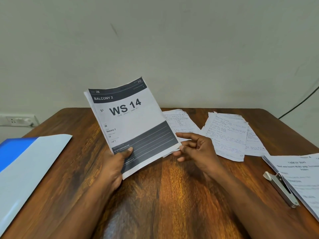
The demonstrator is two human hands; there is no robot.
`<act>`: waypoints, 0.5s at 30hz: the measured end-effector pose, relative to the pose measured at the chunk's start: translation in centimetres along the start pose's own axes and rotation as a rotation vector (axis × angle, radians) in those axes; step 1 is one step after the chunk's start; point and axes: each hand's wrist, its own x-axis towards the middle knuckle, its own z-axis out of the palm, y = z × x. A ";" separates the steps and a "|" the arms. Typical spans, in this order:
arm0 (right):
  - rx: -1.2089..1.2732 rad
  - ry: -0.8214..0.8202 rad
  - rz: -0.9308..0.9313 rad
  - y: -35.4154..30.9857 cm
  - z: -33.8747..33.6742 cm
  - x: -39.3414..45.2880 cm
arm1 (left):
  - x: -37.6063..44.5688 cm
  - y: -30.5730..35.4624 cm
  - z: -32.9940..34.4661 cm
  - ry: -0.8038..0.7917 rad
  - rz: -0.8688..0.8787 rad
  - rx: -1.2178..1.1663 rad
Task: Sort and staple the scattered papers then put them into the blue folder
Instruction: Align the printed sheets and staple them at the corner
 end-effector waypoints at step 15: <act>0.152 -0.027 0.125 0.7 -0.6 0.6 | 0.0 0.4 0.0 -0.020 -0.008 -0.018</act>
